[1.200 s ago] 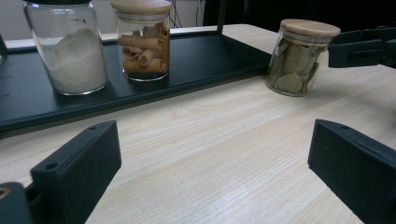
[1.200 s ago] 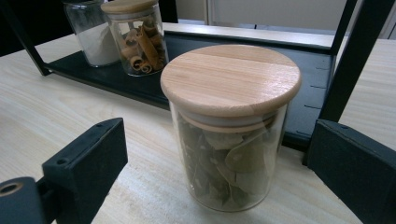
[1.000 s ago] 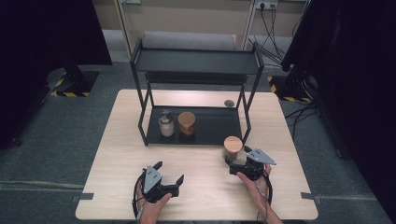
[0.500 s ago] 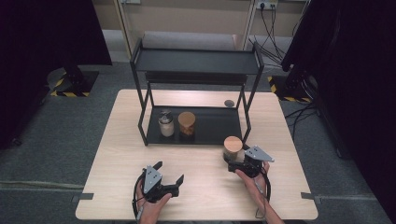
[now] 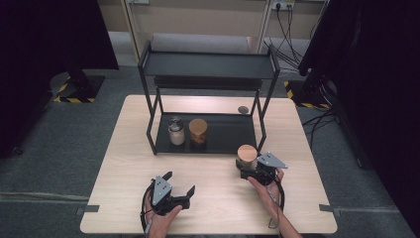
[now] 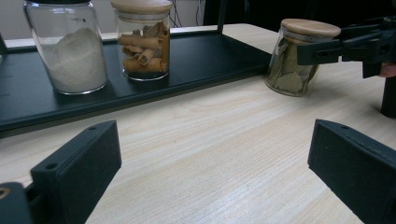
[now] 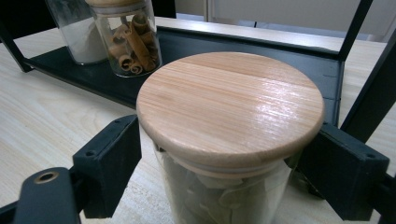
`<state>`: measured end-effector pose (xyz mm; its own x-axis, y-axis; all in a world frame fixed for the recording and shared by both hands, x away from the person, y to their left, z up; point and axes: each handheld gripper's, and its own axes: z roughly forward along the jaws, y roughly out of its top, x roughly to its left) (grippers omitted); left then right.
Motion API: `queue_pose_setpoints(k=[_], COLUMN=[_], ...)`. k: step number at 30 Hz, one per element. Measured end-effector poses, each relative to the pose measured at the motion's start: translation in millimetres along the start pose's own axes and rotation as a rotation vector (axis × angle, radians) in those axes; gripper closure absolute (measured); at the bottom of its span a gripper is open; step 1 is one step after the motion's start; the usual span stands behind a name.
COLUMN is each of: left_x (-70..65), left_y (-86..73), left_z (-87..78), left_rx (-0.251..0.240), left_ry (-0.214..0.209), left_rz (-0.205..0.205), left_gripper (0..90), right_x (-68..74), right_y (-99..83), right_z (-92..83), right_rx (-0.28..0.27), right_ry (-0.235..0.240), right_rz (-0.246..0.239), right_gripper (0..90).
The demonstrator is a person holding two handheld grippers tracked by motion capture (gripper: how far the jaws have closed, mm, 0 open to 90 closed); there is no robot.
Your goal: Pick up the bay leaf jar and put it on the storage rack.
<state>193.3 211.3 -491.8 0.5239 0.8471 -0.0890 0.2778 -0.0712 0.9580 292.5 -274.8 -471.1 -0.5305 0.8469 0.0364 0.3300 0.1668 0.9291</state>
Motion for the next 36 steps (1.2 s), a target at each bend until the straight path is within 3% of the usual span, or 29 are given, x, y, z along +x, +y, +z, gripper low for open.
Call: queue_pose_setpoints(k=[10,18,36], left_x=[0.2,0.4,0.2], left_y=[0.0,-0.1,0.0], left_z=[0.0,0.0,0.0], left_rx=[0.000,0.000,0.000], left_ry=[0.000,-0.002,-0.001], left_rz=[-0.002,-0.002,0.000], left_gripper=[2.3,2.3,2.2], right_x=[0.2,2.0,4.2], right_y=[3.4,6.3,14.2], right_z=[4.5,4.8,-1.6], right_rx=[0.009,0.016,-0.012], right_ry=[-0.009,-0.012,0.049], right_rz=[-0.022,-0.042,-0.066], right_gripper=[25.4,26.1,26.1])
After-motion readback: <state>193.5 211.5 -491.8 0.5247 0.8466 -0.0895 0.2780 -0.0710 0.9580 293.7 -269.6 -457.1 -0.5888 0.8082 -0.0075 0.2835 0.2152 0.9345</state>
